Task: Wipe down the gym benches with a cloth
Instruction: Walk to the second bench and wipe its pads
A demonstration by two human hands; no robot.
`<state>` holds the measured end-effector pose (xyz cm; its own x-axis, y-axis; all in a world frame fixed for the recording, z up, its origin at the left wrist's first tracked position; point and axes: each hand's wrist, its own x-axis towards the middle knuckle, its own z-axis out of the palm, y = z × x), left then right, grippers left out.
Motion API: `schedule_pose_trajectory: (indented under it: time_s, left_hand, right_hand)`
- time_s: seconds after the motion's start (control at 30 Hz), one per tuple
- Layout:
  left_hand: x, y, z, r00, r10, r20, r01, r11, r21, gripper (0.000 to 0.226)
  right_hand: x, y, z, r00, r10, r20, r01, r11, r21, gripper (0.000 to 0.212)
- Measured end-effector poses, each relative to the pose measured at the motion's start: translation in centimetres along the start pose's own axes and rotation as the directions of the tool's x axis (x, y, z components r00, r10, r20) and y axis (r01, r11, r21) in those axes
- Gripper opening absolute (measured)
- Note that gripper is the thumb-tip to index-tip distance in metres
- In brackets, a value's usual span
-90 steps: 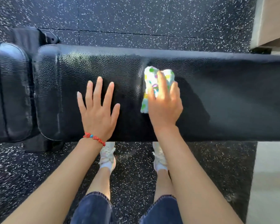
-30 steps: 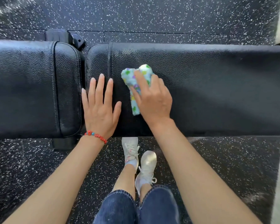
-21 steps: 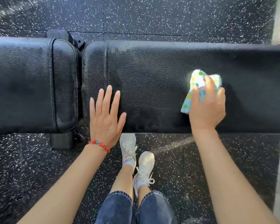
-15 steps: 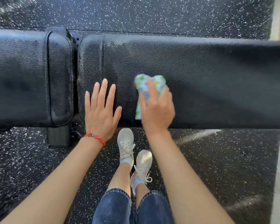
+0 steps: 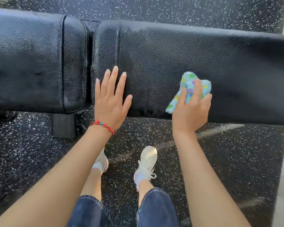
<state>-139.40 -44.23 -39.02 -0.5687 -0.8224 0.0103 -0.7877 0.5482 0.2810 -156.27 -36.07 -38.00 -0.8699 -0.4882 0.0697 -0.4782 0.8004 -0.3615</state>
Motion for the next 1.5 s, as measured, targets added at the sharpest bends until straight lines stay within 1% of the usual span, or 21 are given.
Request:
schedule_pose_trajectory:
  time_s: [0.07, 0.13, 0.23, 0.3, 0.33, 0.4, 0.5, 0.63, 0.73, 0.77, 0.87, 0.93, 1.03, 1.13, 1.23, 1.33, 1.5]
  left_hand:
    - [-0.4, -0.8, -0.5, 0.999, -0.027, -0.025, 0.027, 1.0, 0.004, 0.055]
    - [-1.0, -2.2, -1.1, 0.999, -0.029, -0.038, 0.03, 0.999, 0.033, 0.054]
    - [-1.5, -5.2, -2.0, 0.998, -0.037, -0.056, 0.042, 0.994, 0.099, 0.054]
    - [-1.5, -6.9, -2.4, 0.997, -0.055, -0.051, 0.061, 0.99, 0.13, 0.054]
    - [-1.5, -7.6, -2.5, 0.997, -0.07, -0.043, 0.076, 0.988, 0.136, 0.054]
    - [-1.3, -8.9, -2.5, 0.996, -0.088, -0.021, 0.091, 0.985, 0.144, 0.055]
    - [-1.3, -10.1, -2.3, 0.998, -0.057, -0.018, 0.059, 0.983, 0.176, 0.056]
    - [-1.5, -10.4, -1.9, 0.998, -0.027, -0.057, 0.037, 0.983, 0.179, 0.056]
    - [-1.3, -10.5, -2.1, 0.997, -0.03, -0.076, 0.042, 0.986, 0.159, 0.055]
    - [-1.3, -10.5, -2.1, 0.997, -0.03, -0.074, 0.042, 0.987, 0.155, 0.054]
    - [-1.3, -10.3, -2.4, 0.998, -0.033, -0.057, 0.04, 0.991, 0.125, 0.054]
    - [-1.2, -10.3, -2.6, 0.998, -0.037, -0.042, 0.041, 0.995, 0.093, 0.055]
    - [-1.2, -10.3, -2.9, 0.999, -0.044, -0.013, 0.045, 0.997, 0.06, 0.055]
    - [-1.5, -10.5, -3.5, 0.999, -0.049, -0.007, 0.049, 0.999, 0.016, 0.054]
    - [-1.9, -11.5, -4.8, 0.997, -0.074, -0.036, 0.073, 0.997, -0.019, 0.054]
    - [-2.2, -13.4, -6.4, 0.99, -0.121, -0.077, 0.119, 0.993, -0.027, 0.052]
    - [-3.1, -18.5, -8.2, 0.968, -0.21, -0.136, 0.212, 0.977, 0.001, 0.05]
  right_hand:
    - [-2.9, -2.7, 1.3, 0.985, -0.173, 0.016, 0.173, 0.984, -0.038, 0.035]
    - [-5.7, -5.5, 2.7, 0.947, -0.316, 0.06, 0.318, 0.947, -0.036, 0.034]
    - [-6.8, -7.6, 3.5, 0.887, -0.459, 0.054, 0.461, 0.887, -0.018, 0.033]
    - [-5.9, -7.1, 3.8, 0.84, -0.542, 0.023, 0.542, 0.838, -0.062, 0.034]
    - [-5.5, -6.9, 3.9, 0.828, -0.56, 0.01, 0.559, 0.825, -0.089, 0.035]
    - [-5.2, -6.9, 4.2, 0.832, -0.554, 0.006, 0.551, 0.827, -0.112, 0.035]
    - [-5.0, -8.0, 4.4, 0.852, -0.523, 0.015, 0.522, 0.848, -0.098, 0.034]
    - [-0.3, -12.3, 5.3, 0.914, -0.406, 0.006, 0.406, 0.913, -0.047, 0.035]
    - [2.5, -15.2, 6.1, 0.942, -0.318, 0.106, 0.326, 0.943, -0.065, 0.04]
    - [2.4, -15.3, 6.1, 0.944, -0.314, 0.102, 0.321, 0.945, -0.06, 0.041]
    - [0.7, -14.6, 5.8, 0.944, -0.33, -0.006, 0.33, 0.944, -0.024, 0.037]
    - [-1.2, -13.6, 5.6, 0.927, -0.372, -0.039, 0.37, 0.927, -0.067, 0.036]
    - [-5.7, -11.7, 4.8, 0.89, -0.456, 0.028, 0.456, 0.883, -0.114, 0.034]
    - [-9.1, -11.0, 3.8, 0.889, -0.443, 0.116, 0.455, 0.885, -0.104, 0.035]
    - [-9.3, -12.1, 2.9, 0.906, -0.392, 0.159, 0.398, 0.917, -0.01, 0.036]
    - [-10.0, -14.0, 2.2, 0.898, -0.408, 0.165, 0.394, 0.912, 0.113, 0.037]
    - [-13.0, -18.4, 3.3, 0.893, -0.419, 0.166, 0.387, 0.902, 0.193, 0.038]
